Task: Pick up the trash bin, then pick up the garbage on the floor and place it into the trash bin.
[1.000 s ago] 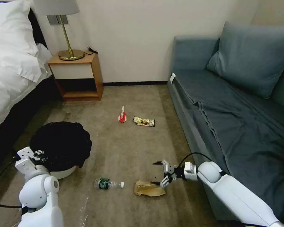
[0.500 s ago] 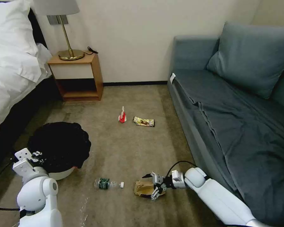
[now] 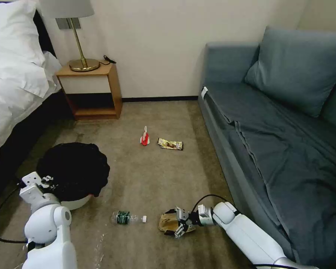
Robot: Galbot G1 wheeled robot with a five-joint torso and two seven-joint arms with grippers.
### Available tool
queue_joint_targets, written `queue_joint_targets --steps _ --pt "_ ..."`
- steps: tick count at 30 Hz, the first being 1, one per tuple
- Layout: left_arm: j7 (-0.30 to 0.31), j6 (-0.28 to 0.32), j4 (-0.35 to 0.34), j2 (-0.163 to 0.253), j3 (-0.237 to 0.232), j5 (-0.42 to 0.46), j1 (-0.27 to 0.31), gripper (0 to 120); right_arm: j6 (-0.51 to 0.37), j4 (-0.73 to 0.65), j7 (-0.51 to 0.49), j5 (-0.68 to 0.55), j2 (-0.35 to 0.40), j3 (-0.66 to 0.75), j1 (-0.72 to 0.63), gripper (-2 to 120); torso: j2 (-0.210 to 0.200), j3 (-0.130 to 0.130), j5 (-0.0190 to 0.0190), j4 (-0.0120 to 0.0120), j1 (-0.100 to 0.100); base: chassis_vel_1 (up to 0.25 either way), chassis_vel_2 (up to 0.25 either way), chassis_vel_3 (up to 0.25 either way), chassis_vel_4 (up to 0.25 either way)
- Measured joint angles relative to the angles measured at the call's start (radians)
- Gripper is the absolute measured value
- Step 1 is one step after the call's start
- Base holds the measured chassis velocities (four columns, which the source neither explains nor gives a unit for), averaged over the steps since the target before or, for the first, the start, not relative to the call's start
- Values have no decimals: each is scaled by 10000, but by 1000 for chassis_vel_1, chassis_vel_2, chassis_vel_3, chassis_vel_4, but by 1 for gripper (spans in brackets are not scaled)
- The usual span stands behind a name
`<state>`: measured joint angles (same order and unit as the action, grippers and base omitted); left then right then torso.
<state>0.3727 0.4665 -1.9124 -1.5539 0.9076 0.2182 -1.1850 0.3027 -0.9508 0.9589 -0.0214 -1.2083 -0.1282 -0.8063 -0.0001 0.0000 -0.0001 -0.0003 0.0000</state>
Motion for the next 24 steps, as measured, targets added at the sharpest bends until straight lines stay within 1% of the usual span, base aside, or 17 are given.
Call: queue_joint_targets --steps 1,3,4,7,8,10,13,14,16,17,18,19,21,24 --pt "0 0 0 0 0 0 0 4 0 0 0 0 0 0 0 76 0 0 0 0 0 0 0 0 0" --pt "-3 0 65 1 -48 -26 76 4 72 83 -5 6 -19 74 -52 65 0 0 0 0 0 0 0 0 0" --pt "-3 0 65 1 -48 -26 76 4 72 83 -5 6 -19 74 -52 65 0 0 0 0 0 0 0 0 0" --pt "-3 -3 111 2 -64 -65 104 4 120 104 -20 -2 -80 98 -65 51 0 -1 1 3 0 0 0 0 0" --pt "-3 -3 111 2 -64 -65 104 4 120 104 -20 -2 -80 98 -65 51 0 -1 1 3 0 0 0 0 0" --pt "-3 -21 141 -4 -65 -87 118 4 156 105 -31 -20 -86 103 -95 41 0 0 1 3 0 0 0 0 0" --pt "-2 -30 143 -7 -67 -91 120 4 173 104 -35 -24 -80 110 -114 37 0 0 1 3 0 0 0 0 0" --pt "-3 -33 143 -12 -70 -94 123 4 190 96 -39 -29 -65 124 -131 28 0 0 1 3 0 0 0 0 0" --pt "-2 -33 142 -27 -87 -114 136 4 228 85 -48 -52 -35 178 -169 19 0 0 1 3 0 0 0 0 0" --pt "-2 -33 142 -27 -87 -114 136 4 228 85 -48 -52 -35 178 -169 19 0 0 1 3 0 0 0 0 0" --pt "-3 -35 143 -34 -114 -148 140 4 265 68 -51 -86 0 204 -200 12 0 0 1 3 0 0 0 0 0" --pt "-3 -35 143 -34 -114 -148 140 4 265 68 -51 -86 0 204 -200 12 0 0 1 3 0 0 0 0 0" --pt "1 -35 140 -49 -151 -159 140 4 283 -11 -52 -105 44 258 -264 1 0 0 1 3 0 0 0 0 0" --pt "6 -35 112 -64 -184 -168 137 4 290 -92 -56 -111 72 305 -325 0 0 -1 1 2 0 0 0 0 0"
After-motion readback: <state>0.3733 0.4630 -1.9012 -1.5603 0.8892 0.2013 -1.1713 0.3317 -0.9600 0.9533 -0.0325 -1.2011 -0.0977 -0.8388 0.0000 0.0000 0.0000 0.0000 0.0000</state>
